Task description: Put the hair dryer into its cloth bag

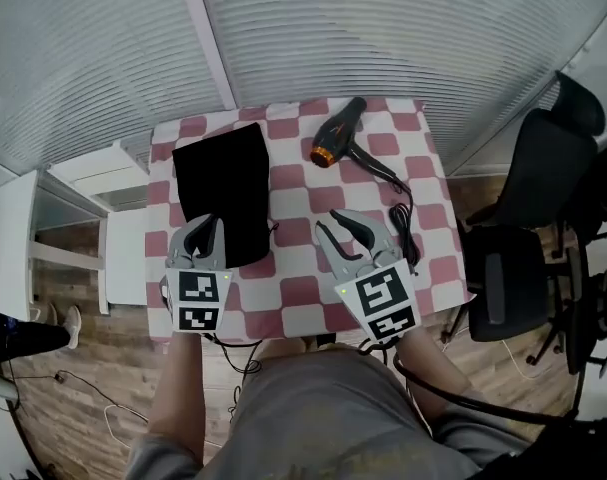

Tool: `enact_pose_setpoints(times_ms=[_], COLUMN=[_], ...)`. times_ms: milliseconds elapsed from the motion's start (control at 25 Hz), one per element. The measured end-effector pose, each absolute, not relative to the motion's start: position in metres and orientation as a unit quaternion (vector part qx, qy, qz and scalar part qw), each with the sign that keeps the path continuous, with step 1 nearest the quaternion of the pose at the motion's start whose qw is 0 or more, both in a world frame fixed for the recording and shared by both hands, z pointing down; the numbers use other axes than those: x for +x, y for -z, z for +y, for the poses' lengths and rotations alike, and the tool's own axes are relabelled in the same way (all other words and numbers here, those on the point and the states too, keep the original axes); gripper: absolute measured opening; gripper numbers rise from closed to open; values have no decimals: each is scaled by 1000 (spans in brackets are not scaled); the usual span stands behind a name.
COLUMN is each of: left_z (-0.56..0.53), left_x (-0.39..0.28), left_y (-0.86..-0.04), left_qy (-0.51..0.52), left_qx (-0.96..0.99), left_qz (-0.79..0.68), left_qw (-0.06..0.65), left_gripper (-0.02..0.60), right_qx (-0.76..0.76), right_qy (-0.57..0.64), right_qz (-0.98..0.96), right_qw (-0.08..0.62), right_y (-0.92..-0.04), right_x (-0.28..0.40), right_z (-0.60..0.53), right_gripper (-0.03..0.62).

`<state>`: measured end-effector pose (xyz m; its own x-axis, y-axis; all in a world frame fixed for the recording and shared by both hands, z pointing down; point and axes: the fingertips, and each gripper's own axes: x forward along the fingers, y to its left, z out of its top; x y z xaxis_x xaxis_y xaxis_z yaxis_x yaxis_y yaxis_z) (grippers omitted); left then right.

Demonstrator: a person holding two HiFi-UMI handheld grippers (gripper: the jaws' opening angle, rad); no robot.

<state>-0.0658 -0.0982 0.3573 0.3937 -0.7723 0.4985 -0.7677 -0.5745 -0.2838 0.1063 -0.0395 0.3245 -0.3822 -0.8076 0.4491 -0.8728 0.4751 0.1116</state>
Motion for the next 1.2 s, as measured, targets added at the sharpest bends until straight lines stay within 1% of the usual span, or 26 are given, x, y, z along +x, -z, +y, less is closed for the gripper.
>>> enact_pose_setpoints(times_ms=[240,480,920,1080,1200], left_z=[-99,-107,-120,-124,-118], left_x=[-72,-73,-70,-77,-84], left_y=[-353,-349,-355,-356,-364], left_qy=[287,269,261,262,274], left_qx=[-846,-847,-835,-826,-817], left_qz=[449,458,480,494,501], left_qw=[3,-13,-69,-68,-84], left_gripper=[14,14,14,14,14], right_qx=[543,558,496,476,462], right_qy=[-87,-112,-119,-121,-126], right_qz=[-793,-770,-759,-761,-765], right_qw=[261,289,404,424,430], right_y=[-338,-367,-459,-485,-499], right_x=[131,181,251,260,261], right_z=[-61,-91,-167,-185,-194], right_gripper=[131,153,250,256,256])
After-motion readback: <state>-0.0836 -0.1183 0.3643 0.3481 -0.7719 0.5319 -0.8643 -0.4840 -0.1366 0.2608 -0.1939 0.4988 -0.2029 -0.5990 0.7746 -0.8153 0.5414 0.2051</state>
